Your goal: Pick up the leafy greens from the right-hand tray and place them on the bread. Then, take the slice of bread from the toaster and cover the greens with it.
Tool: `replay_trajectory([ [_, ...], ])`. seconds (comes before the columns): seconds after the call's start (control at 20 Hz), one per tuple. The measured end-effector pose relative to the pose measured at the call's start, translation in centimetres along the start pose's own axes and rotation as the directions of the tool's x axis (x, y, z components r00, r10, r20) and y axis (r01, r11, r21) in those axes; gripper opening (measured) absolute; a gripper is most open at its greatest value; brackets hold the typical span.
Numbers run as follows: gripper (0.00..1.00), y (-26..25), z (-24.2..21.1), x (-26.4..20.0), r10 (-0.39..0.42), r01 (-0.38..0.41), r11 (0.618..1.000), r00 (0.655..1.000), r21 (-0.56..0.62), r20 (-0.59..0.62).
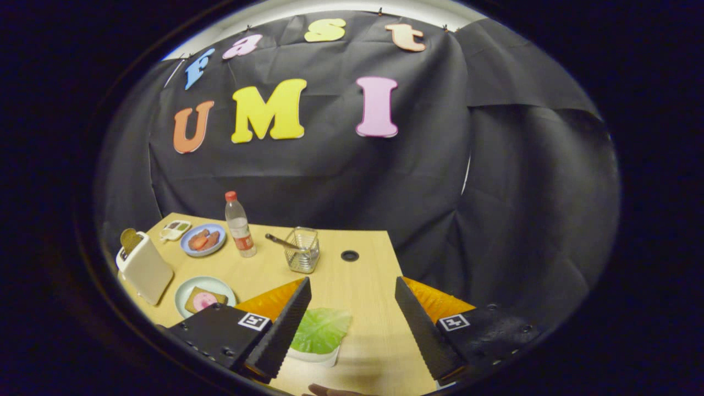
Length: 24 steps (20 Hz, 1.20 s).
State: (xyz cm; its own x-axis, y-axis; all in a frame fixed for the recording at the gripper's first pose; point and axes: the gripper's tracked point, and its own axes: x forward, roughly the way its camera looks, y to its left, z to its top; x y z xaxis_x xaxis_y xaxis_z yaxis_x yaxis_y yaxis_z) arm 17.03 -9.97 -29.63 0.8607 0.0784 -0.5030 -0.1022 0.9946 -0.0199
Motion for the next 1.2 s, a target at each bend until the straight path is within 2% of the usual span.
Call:
replay_trajectory([
  [0.25,0.96,0.1,-6.6,5.9,0.048,-0.047,0.999,0.98,0.008,-0.193],
  [0.45,0.95,1.3,-10.4,9.2,0.093,-0.088,0.996,0.941,0.029,-0.326],
  [0.55,0.94,1.7,-12.3,10.4,0.093,-0.084,0.996,0.916,0.039,-0.391],
  [0.6,0.89,1.6,-13.1,10.8,0.085,-0.075,0.996,0.901,0.041,-0.425],
  [0.7,0.87,1.8,-13.9,11.2,0.094,-0.075,0.995,0.882,0.059,-0.461],
  [0.9,0.75,2.6,-15.4,12.1,0.113,-0.099,0.994,0.852,0.055,-0.511],
  [1.0,0.65,2.9,-15.6,12.5,0.107,-0.098,0.994,0.85,0.046,-0.515],
  [1.15,0.57,3.6,-15.5,13.0,0.108,-0.102,0.994,0.849,0.04,-0.517],
  [1.2,0.48,3.8,-15.4,12.9,0.105,-0.105,0.994,0.852,0.03,-0.512],
])
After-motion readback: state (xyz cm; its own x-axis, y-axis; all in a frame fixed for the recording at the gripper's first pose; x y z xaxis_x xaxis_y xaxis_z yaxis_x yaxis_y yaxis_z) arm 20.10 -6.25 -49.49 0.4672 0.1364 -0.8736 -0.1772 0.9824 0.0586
